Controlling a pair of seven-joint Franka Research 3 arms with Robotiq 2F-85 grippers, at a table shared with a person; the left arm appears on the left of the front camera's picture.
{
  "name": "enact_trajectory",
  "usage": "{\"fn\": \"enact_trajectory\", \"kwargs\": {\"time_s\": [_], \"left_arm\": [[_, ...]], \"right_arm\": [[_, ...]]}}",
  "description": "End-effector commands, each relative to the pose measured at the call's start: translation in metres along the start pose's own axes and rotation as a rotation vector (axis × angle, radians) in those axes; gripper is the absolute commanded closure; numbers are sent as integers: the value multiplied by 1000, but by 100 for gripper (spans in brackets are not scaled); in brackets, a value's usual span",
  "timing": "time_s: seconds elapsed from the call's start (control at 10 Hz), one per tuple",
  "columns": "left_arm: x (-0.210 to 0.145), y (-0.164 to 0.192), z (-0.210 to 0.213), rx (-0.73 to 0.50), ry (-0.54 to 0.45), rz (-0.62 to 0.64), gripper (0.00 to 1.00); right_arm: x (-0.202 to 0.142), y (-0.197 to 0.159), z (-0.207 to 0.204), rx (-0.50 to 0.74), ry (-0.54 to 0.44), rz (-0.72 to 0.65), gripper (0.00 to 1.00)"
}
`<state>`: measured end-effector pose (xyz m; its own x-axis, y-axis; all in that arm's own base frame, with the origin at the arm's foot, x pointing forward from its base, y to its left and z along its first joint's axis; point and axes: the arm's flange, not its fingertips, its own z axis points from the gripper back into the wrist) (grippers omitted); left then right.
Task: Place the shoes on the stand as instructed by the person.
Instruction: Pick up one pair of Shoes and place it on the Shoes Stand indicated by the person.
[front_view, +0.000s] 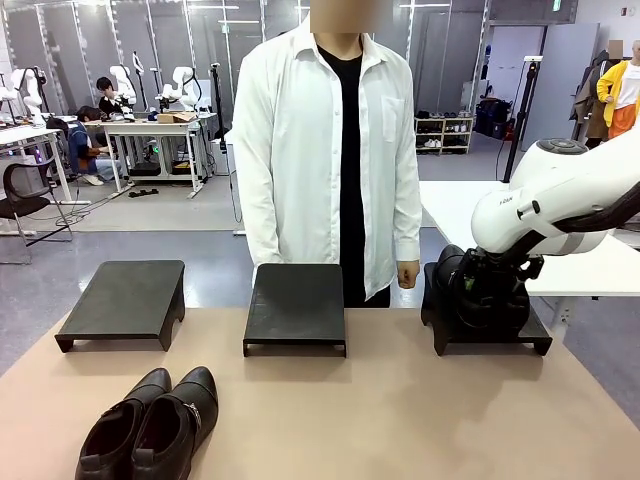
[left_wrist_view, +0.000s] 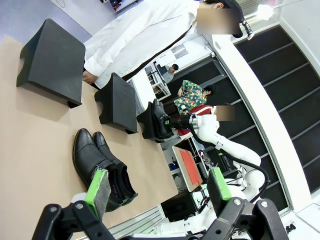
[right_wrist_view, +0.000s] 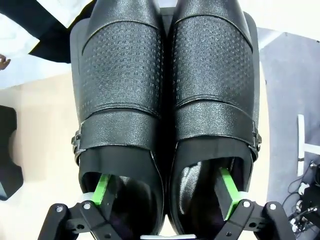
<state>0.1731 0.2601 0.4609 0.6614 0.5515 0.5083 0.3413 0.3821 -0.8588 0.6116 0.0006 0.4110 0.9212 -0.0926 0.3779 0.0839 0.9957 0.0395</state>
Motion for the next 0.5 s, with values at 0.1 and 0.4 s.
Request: {"fn": "enact_trajectory", "kwargs": {"time_s": [0.1,0.4], "left_arm": [[3,0,1,-19,-8,-21,0],[3,0,1,-19,-8,-21,0]], "right_arm": [[0,1,0,0,0,2,0],[0,1,0,0,0,2,0]]}}
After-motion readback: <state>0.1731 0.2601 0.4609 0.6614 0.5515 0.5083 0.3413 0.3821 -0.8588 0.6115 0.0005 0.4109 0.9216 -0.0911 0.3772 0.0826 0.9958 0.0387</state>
